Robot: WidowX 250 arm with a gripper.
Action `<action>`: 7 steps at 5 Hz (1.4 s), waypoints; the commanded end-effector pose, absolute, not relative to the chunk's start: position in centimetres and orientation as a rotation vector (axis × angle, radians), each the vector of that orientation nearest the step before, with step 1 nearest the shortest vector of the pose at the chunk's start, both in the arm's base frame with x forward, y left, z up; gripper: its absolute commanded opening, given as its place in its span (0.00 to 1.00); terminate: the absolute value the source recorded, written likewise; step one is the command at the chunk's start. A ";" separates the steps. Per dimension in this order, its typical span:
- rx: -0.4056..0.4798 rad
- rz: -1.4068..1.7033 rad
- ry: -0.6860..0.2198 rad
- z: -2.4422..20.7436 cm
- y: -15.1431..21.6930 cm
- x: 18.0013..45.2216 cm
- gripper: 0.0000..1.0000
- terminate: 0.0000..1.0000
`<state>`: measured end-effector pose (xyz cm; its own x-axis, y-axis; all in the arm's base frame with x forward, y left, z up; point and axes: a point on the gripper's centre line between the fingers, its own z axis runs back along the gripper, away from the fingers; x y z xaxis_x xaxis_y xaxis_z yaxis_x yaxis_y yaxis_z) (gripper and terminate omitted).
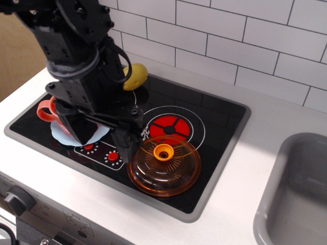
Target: Take cup off plate
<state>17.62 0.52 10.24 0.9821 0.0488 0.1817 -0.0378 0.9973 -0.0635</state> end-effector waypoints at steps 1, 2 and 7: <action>-0.060 0.044 -0.184 10.2 0.5 17.6 1.00 0.00; -0.054 -0.106 -0.162 10.3 2.6 17.0 1.00 0.00; 0.030 -0.547 -0.152 12.1 13.1 18.5 1.00 0.00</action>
<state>17.77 12.56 10.80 0.8446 -0.5205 0.1251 0.5212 0.8529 0.0301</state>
